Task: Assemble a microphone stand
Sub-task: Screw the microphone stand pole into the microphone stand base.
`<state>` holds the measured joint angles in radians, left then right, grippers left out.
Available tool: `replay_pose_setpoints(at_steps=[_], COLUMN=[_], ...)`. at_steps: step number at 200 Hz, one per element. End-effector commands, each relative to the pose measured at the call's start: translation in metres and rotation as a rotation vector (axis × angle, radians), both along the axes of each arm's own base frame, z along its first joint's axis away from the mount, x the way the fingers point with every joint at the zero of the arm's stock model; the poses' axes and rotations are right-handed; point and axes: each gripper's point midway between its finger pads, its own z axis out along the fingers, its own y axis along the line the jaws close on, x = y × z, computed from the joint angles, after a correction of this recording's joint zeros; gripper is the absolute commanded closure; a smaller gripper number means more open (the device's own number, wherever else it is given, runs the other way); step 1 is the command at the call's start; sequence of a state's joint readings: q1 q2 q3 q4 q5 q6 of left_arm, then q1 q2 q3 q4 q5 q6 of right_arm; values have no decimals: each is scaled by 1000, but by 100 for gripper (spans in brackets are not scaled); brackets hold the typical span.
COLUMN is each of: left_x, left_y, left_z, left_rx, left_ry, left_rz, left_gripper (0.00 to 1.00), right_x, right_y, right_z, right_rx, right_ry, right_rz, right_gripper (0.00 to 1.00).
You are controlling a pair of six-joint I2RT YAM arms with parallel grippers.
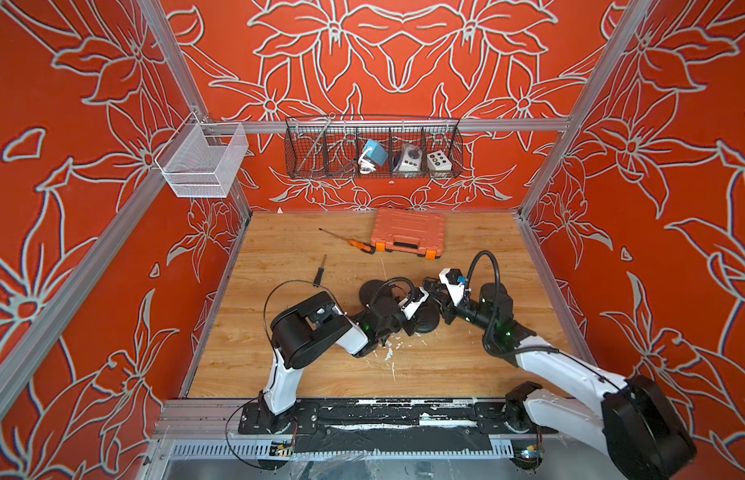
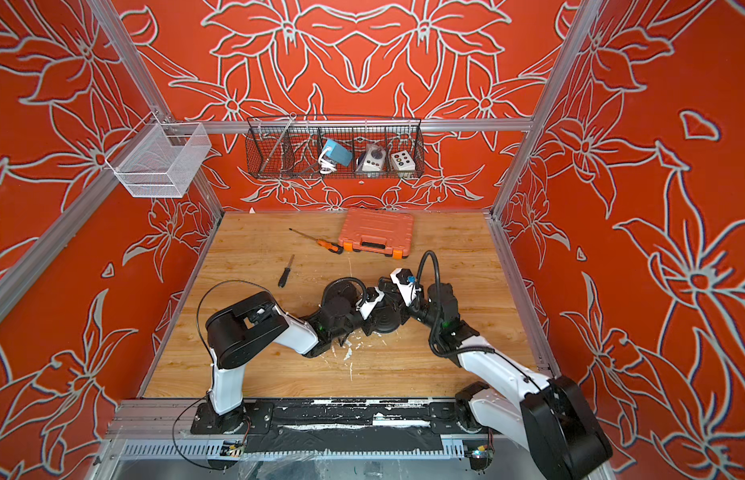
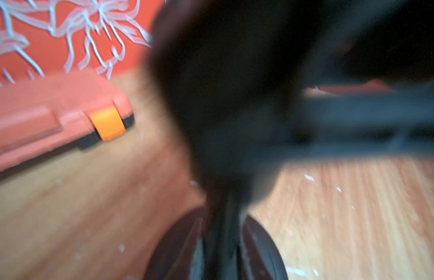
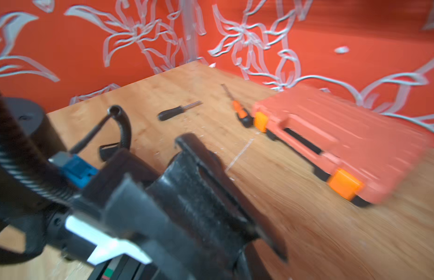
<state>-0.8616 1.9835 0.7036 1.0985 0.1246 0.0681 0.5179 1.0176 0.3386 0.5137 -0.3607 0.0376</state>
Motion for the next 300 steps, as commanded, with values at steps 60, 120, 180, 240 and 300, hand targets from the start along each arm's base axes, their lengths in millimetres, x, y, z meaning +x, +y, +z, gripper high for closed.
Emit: replay_pose_setpoints(at_steps=[60, 120, 180, 240, 300], left_x=[-14, -9, 4, 1, -16], left_y=[-15, -34, -22, 17, 50], left_z=[-6, 15, 9, -21, -38], left_rx=[-15, -57, -14, 13, 49], left_ry=[70, 28, -4, 27, 87], left_rz=[-79, -132, -44, 76, 127], left_gripper=[62, 65, 86, 95, 96], right_x=[-11, -11, -18, -26, -37], right_y=[-48, -25, -3, 15, 38], right_z=[-54, -61, -55, -58, -48], right_rx=[-134, -140, -115, -101, -94], right_ry=[174, 208, 203, 215, 225], right_rz=[-369, -321, -198, -89, 89], right_gripper=[100, 100, 100, 100, 58])
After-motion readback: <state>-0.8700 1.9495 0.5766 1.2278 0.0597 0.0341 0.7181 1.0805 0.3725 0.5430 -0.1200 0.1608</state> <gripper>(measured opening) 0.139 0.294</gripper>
